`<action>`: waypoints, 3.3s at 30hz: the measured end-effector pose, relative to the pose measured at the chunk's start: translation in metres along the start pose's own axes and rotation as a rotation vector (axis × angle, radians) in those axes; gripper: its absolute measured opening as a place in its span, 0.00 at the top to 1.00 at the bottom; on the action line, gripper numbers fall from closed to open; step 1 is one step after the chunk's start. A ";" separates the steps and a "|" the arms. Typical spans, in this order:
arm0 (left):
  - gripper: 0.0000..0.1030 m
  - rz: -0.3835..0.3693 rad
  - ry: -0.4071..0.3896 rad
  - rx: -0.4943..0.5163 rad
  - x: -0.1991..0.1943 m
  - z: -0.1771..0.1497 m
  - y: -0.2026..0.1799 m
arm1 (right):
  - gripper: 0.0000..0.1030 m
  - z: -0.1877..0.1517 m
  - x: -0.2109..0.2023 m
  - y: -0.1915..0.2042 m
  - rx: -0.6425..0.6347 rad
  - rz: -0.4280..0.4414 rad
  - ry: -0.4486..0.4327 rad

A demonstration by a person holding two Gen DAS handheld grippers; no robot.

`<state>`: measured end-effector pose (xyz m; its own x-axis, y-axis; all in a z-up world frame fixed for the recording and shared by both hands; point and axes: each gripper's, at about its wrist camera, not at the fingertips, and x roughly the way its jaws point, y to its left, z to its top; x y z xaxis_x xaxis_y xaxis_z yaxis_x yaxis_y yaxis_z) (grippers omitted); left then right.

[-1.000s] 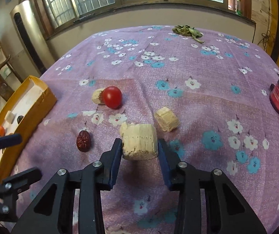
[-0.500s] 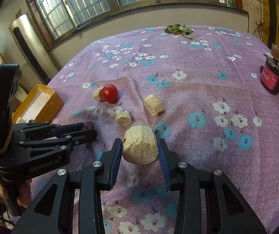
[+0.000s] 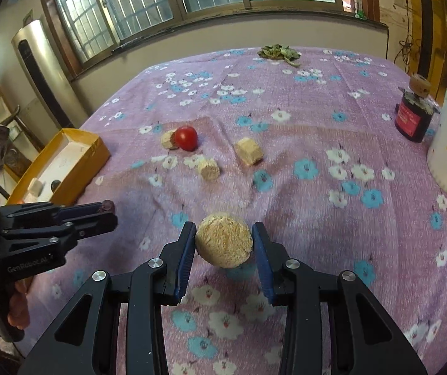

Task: Organize fruits
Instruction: 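Carry the beige cake and red date over the white tray, then open both tools to release the cake and date into the tray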

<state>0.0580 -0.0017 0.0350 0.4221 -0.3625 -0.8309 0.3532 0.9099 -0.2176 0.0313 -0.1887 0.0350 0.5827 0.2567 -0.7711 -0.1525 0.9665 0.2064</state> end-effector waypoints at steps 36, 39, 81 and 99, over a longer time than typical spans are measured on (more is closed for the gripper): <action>0.73 -0.024 -0.117 -0.131 -0.090 -0.026 0.094 | 0.63 0.017 -0.005 0.135 -0.135 0.078 -0.014; 0.73 0.002 -0.125 -0.153 -0.099 -0.027 0.116 | 0.63 0.028 0.005 0.160 -0.155 0.113 -0.010; 0.73 0.213 -0.006 -0.240 -0.047 0.015 0.262 | 0.62 0.080 0.146 0.265 -0.285 0.130 0.137; 0.39 0.281 -0.088 -0.229 -0.089 -0.019 0.232 | 0.49 0.047 0.074 0.247 -0.167 0.118 0.068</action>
<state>0.0865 0.2453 0.0485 0.5499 -0.0992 -0.8293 0.0217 0.9943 -0.1046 0.0746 0.0686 0.0570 0.4985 0.3622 -0.7876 -0.3499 0.9153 0.1995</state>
